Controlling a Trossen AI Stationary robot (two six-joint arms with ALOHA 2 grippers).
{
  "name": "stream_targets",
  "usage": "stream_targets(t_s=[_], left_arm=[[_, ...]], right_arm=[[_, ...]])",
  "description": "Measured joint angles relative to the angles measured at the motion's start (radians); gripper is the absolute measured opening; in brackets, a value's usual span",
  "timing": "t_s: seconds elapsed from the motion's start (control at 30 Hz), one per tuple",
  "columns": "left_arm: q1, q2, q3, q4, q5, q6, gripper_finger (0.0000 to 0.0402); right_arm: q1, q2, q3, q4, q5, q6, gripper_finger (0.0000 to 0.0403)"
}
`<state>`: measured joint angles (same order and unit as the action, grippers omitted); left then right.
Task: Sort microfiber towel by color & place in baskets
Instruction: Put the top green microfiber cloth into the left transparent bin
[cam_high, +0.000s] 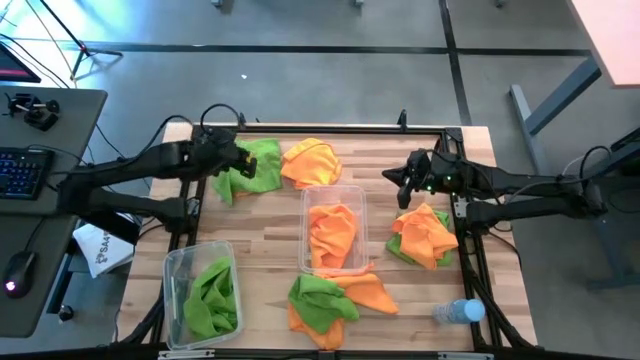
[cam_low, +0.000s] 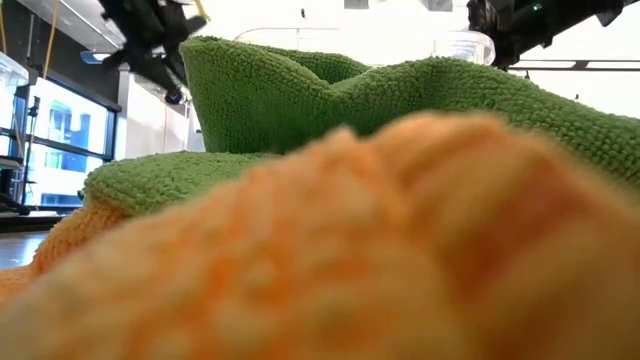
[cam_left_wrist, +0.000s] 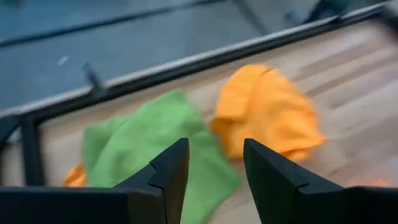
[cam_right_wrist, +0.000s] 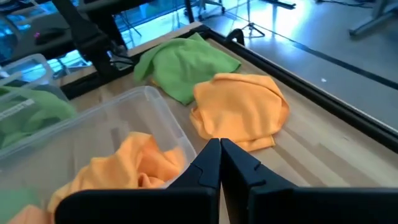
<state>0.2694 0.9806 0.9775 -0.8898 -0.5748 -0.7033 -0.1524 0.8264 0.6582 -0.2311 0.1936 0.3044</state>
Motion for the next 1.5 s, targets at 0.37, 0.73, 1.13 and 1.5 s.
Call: stream_targets(t_s=[0.37, 0.73, 1.13, 1.5], left_arm=[[0.284, 0.213, 0.000, -0.091, 0.168, -0.003, 0.0141], [0.427, 0.432, 0.000, -0.190, 0.221, 0.017, 0.0140], [0.435, 0.502, 0.000, -0.188, 0.222, 0.077, 0.0097], [0.429, 0.380, 0.000, -0.186, 0.218, 0.138, 0.0002]], right_arm=[[-0.065, 0.000, 0.000, 0.014, -0.117, -0.063, 0.0000], [-0.072, 0.000, 0.000, -0.009, -0.146, -0.069, 0.0000], [-0.072, 0.000, 0.000, -0.016, -0.146, -0.070, 0.0000], [-0.072, 0.000, 0.000, -0.016, -0.146, -0.046, 0.0000]])
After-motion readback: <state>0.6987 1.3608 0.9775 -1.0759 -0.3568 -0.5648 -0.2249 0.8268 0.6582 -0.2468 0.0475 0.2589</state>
